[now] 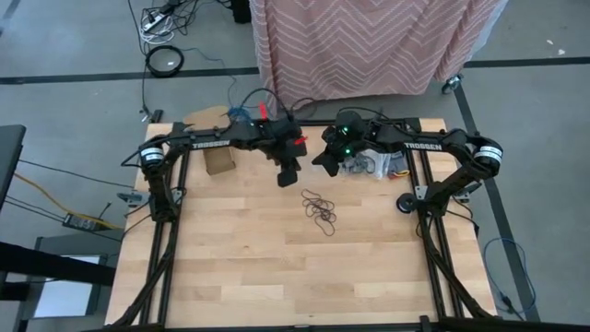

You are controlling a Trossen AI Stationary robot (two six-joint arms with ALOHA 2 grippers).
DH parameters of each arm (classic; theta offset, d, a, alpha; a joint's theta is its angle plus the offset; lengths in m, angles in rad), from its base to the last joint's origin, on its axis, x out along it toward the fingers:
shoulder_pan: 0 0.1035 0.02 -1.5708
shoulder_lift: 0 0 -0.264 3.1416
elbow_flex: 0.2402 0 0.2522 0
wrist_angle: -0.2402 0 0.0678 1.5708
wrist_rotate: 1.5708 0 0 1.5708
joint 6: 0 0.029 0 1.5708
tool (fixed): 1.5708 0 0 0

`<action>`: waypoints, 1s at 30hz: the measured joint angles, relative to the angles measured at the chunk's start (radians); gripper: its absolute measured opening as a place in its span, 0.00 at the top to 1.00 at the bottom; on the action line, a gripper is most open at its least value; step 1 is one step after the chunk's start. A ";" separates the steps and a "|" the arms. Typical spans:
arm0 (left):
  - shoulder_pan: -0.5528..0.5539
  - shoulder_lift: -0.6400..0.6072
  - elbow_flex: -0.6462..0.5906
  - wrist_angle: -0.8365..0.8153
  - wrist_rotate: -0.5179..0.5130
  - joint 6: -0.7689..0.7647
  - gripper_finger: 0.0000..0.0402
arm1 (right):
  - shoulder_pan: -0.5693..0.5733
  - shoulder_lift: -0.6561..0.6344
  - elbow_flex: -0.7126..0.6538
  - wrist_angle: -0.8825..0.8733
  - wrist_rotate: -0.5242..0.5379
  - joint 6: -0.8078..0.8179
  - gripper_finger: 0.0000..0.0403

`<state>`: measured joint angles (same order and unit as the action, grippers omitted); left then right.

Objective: Sort rubber bands
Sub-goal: Put the black rubber band into the transparent zip bag

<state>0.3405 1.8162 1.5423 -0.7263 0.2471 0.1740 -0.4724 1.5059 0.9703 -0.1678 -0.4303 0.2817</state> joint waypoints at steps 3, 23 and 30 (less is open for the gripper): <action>0.015 -0.053 0.012 -0.129 -0.016 0.031 0.99 | -0.008 0.000 0.000 -0.050 0.001 -0.033 1.00; -0.029 -0.139 -0.310 0.324 -0.023 -0.439 0.97 | -0.009 -0.153 0.123 -0.462 0.219 -0.242 1.00; -0.050 -0.061 -0.378 0.581 -0.048 -0.496 0.97 | -0.034 -0.291 0.143 -0.675 0.228 -0.293 1.00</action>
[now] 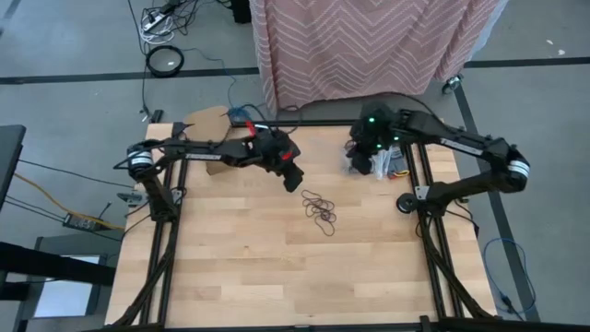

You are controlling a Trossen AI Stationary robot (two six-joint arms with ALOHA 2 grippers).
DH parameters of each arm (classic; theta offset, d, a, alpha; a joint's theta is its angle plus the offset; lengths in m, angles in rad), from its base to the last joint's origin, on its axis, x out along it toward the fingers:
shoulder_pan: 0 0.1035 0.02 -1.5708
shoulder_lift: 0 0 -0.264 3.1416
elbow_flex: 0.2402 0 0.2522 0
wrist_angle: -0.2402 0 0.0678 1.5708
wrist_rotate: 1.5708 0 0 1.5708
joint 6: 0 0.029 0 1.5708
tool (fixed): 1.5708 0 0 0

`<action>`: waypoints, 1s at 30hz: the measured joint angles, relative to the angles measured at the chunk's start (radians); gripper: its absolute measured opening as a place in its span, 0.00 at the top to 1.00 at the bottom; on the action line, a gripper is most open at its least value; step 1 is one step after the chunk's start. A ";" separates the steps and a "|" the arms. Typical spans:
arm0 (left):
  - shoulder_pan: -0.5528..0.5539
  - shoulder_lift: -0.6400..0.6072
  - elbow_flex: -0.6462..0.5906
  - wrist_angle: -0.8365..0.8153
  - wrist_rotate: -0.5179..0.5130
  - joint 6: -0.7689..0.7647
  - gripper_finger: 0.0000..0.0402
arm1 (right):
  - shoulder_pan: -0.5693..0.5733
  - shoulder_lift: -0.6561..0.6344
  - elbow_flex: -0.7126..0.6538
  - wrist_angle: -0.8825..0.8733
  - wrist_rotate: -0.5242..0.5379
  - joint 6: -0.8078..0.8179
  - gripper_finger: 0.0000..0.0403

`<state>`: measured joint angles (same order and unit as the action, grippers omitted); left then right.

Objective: Sort rubber bands
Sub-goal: Put the black rubber band into the transparent zip bag

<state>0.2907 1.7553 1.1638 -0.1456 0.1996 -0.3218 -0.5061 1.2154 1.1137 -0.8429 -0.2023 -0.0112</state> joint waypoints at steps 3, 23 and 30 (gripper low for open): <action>-0.015 0.063 -0.002 0.001 0.012 0.001 0.97 | -0.001 -0.033 0.000 -0.023 0.000 -0.007 1.00; -0.043 0.200 -0.001 0.039 -0.054 0.014 0.68 | -0.016 -0.051 0.000 -0.029 -0.026 -0.009 1.00; -0.062 0.256 0.004 0.088 -0.057 -0.088 0.65 | -0.063 -0.051 -0.001 -0.051 -0.027 -0.015 1.00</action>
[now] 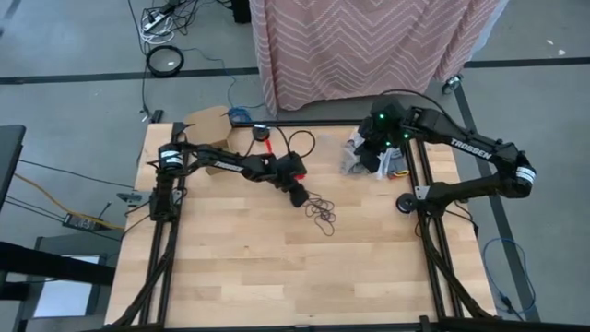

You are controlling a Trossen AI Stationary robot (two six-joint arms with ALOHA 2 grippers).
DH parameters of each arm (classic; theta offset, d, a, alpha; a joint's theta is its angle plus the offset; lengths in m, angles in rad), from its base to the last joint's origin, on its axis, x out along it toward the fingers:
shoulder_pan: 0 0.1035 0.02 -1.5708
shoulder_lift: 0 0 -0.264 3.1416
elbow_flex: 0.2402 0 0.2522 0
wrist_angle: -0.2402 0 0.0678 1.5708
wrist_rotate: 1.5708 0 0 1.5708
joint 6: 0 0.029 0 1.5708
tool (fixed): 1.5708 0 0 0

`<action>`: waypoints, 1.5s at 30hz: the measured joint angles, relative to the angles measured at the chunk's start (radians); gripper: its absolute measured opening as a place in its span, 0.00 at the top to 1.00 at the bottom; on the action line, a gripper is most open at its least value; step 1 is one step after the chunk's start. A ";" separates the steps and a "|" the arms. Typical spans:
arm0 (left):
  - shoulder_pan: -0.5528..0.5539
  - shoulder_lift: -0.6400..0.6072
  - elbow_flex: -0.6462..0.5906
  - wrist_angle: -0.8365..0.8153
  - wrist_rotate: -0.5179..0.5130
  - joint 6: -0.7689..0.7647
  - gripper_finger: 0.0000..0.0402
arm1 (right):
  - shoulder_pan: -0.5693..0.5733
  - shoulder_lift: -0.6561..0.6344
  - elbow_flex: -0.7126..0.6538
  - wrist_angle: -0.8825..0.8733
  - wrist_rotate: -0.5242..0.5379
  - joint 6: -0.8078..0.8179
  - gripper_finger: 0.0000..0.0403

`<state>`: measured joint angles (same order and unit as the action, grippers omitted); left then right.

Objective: Sort rubber bands
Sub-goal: Put the black rubber band into the transparent zip bag

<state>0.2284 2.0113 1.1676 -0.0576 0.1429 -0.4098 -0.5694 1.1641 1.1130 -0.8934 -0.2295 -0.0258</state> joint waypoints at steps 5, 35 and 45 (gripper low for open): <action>-0.009 0.012 0.001 -0.015 -0.022 -0.044 0.68 | -0.020 0.000 0.000 -0.011 -0.006 -0.006 1.00; -0.059 -0.378 -0.009 -0.316 -0.211 0.016 1.00 | -0.004 0.032 0.000 0.032 -0.071 -0.010 1.00; -0.061 -0.536 0.027 -0.190 -0.283 0.029 1.00 | 0.074 0.126 0.000 0.068 -0.088 -0.018 1.00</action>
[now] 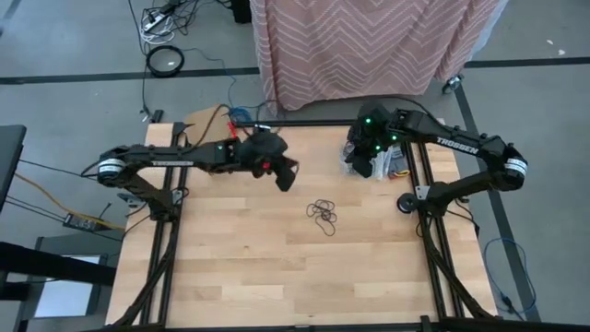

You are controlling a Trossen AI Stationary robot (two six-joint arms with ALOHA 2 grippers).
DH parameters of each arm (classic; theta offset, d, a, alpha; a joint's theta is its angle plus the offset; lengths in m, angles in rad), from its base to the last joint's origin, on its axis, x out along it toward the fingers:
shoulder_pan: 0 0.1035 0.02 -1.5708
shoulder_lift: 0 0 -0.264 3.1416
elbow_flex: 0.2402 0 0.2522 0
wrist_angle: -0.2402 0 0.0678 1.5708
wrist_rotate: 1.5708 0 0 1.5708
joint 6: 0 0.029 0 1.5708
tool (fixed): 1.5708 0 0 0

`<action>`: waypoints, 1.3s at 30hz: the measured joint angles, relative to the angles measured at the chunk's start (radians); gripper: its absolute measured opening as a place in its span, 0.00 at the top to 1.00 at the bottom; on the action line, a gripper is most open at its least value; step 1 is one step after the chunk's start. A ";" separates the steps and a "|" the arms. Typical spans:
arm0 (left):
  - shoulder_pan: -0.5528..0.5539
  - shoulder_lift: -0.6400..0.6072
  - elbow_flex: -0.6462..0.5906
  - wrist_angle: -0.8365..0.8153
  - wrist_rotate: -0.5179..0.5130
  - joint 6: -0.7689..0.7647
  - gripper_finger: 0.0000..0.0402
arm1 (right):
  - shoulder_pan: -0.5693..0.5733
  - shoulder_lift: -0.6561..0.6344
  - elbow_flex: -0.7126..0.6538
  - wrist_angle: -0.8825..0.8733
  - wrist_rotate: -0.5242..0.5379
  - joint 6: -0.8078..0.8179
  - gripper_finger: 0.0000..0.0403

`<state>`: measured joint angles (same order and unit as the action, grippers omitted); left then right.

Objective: Sort rubber bands
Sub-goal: Put the black rubber band into the transparent zip bag

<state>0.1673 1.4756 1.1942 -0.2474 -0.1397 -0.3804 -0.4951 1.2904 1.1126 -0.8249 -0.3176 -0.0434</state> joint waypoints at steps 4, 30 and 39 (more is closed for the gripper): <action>0.000 -0.005 0.094 -0.017 -0.021 0.080 1.00 | 0.029 0.046 0.000 0.014 0.000 -0.002 1.00; 0.003 0.073 0.274 0.034 -0.063 0.220 1.00 | 0.081 0.116 0.000 0.116 -0.027 0.059 1.00; 0.003 0.116 0.274 0.099 -0.049 0.220 1.00 | 0.116 0.115 0.000 0.117 -0.026 0.079 1.00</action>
<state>0.1699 1.5912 1.4681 -0.1489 -0.1886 -0.1604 -0.3795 1.4055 1.1126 -0.7077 -0.3439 0.0356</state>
